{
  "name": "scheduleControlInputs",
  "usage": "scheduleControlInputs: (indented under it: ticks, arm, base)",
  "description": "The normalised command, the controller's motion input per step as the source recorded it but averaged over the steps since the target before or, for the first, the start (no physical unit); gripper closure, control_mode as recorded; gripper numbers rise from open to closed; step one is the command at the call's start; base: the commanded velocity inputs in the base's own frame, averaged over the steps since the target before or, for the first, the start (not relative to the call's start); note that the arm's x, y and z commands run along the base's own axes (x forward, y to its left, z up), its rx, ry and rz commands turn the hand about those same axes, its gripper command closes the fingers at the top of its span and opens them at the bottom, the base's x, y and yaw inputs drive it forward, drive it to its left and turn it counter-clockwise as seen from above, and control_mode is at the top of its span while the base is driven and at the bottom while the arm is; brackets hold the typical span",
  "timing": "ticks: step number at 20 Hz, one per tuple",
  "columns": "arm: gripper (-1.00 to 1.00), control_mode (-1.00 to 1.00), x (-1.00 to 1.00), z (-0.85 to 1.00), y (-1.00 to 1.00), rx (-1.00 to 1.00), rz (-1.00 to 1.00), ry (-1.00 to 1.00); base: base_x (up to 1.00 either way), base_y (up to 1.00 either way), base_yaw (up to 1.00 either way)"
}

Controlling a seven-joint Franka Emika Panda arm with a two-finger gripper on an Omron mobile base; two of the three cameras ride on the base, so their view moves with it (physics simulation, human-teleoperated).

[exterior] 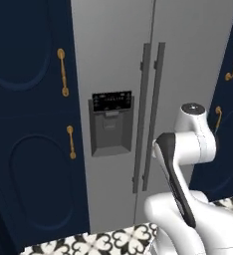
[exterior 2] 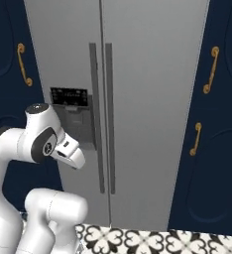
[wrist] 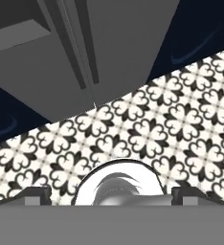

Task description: Grab a lemon wedge from the fridge and one ice cube from the ice bowl, and put them in the glass of lemonade.

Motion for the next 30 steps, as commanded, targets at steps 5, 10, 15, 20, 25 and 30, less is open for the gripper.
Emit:
scheduleControlInputs:
  ticks: [5, 10, 15, 20, 25, 30]
  arm:
    - [-1.00, 1.00, 0.00, 0.00, 0.00, 0.00, 0.00, 0.00]
    - [-1.00, 1.00, 0.00, 0.00, 0.00, 0.00, 0.00, 0.00]
    - [-1.00, 1.00, 0.00, 0.00, 0.00, 0.00, 0.00, 0.00]
    - [-1.00, 1.00, 0.00, 0.00, 0.00, 0.00, 0.00, 0.00]
    - [-1.00, 1.00, 0.00, 0.00, 0.00, 0.00, 0.00, 0.00]
    - [-1.00, 1.00, 0.00, 0.00, 0.00, 0.00, 0.00, 0.00]
  base:
    - [-0.49, -0.07, 0.00]
    - [0.20, -0.23, 0.05]
    - [0.37, -0.18, 0.03]
    - [0.06, -0.39, 0.00]
    - [0.07, -0.27, 0.00]
    - [0.02, -0.06, 0.01]
